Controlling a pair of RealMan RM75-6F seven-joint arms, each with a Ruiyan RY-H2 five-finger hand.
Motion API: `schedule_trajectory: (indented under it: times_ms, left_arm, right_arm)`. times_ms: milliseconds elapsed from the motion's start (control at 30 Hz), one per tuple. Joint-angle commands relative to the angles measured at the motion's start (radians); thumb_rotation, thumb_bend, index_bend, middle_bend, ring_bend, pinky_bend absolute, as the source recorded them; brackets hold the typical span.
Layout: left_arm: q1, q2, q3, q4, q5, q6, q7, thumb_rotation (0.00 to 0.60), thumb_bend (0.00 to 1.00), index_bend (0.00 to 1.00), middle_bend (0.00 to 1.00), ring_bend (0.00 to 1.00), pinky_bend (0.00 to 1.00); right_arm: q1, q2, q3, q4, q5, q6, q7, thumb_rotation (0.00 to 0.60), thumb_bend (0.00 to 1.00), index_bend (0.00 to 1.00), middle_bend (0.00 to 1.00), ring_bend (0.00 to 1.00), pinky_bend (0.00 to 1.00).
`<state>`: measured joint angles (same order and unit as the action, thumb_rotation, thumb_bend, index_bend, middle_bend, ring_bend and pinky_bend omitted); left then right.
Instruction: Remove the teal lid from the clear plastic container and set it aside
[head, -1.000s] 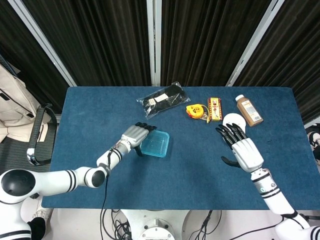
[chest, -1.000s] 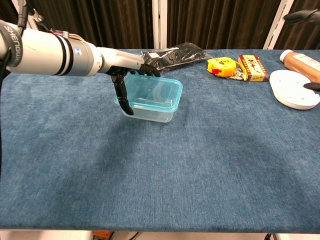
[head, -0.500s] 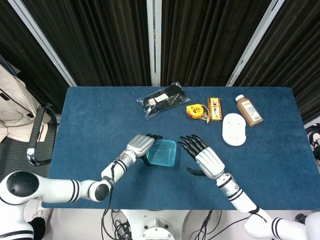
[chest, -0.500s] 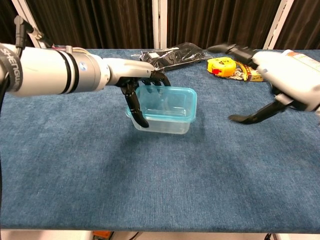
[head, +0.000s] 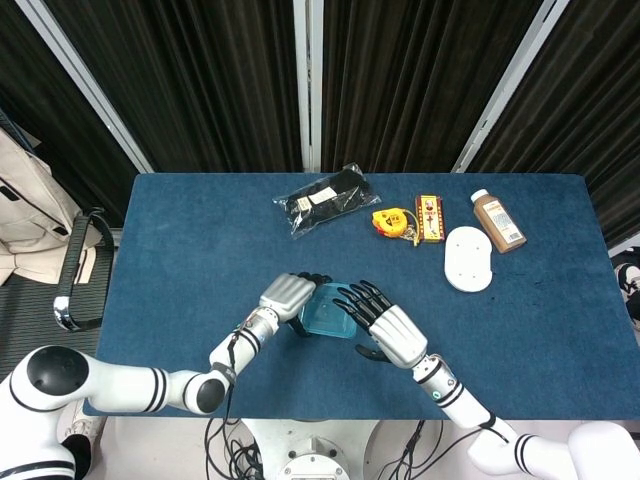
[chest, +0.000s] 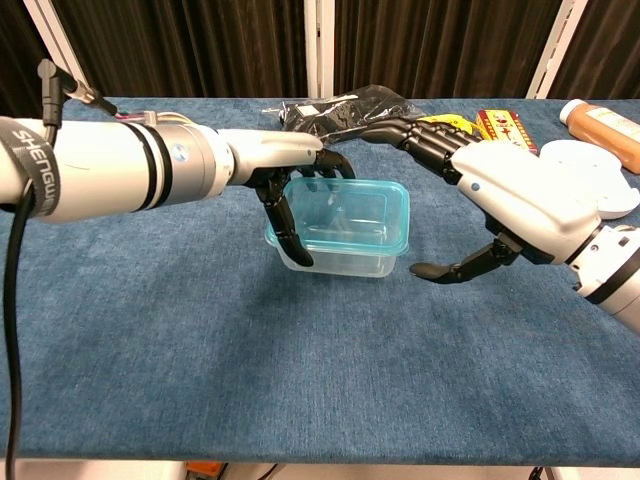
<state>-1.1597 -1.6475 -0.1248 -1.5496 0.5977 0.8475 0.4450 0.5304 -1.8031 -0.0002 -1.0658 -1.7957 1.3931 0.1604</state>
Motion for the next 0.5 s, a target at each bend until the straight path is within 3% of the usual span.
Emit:
schedule_trajectory:
  times_ms: [33,500]
  left_arm:
    - [0.003,0.001,-0.002,-0.004,-0.004,-0.001,0.001,0.6,0.0,0.25,0.31,0.26,0.32]
    - [0.008,0.008,-0.001,-0.016,0.006,-0.006,0.021,0.6,0.0,0.25,0.31,0.26,0.32]
  right_arm:
    - [0.003,-0.013,-0.001,0.023,0.001,0.005,0.005,0.6,0.08,0.0,0.0,0.0,0.0]
    - [0.056,-0.033,-0.011,0.1,-0.007,-0.015,0.067,0.6,0.06,0.0,0.0,0.0,0.0]
